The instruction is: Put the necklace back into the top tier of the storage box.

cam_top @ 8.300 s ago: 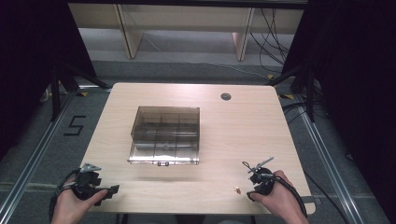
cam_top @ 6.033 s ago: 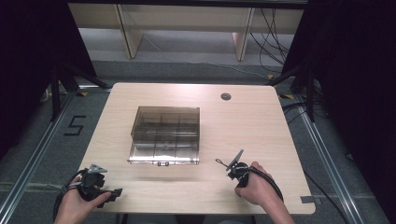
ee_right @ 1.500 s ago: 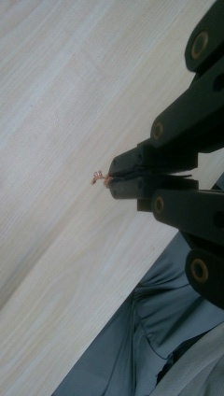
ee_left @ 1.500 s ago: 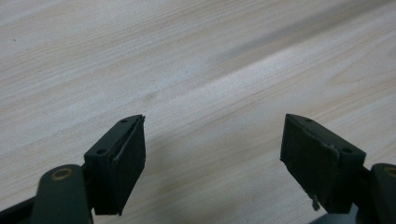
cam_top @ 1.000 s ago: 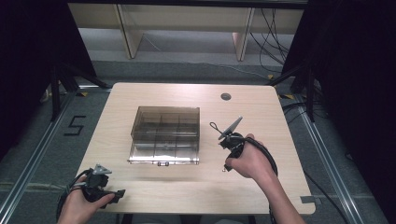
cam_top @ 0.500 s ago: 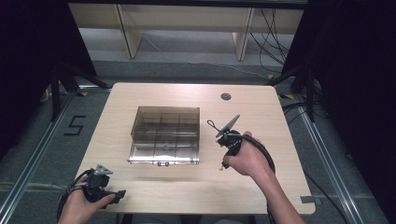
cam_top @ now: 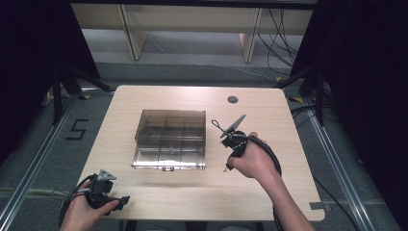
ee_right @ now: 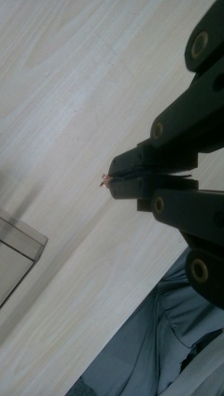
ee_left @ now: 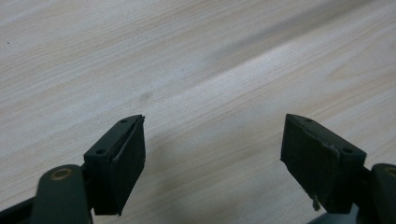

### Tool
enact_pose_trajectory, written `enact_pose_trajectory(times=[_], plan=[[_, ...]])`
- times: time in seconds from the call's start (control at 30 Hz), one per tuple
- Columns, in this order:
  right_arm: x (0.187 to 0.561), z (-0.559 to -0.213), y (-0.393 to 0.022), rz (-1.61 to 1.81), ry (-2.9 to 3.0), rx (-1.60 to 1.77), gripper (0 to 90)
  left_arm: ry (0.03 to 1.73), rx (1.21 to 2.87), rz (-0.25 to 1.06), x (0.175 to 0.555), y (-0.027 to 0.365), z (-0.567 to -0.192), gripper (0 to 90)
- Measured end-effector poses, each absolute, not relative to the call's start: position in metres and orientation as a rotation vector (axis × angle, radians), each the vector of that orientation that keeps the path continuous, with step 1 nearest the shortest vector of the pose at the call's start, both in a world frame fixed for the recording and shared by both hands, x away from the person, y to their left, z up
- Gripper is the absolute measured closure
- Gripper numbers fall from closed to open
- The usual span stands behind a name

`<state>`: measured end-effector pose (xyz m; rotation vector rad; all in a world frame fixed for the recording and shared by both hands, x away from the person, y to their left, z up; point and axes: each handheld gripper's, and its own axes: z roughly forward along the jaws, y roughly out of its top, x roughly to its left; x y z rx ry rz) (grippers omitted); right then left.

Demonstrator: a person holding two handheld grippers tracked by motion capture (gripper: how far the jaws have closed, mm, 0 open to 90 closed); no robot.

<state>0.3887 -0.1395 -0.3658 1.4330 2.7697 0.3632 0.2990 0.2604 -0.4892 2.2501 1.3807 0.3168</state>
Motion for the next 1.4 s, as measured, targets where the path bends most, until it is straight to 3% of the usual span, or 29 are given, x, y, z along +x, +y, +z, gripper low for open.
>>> enact_pose_trajectory(times=[1.4], plan=[[0.400,-0.345,-0.126,0.431,2.747,1.367,88.3,1.376,2.255,0.321,0.299,0.260,-0.489,21.2]])
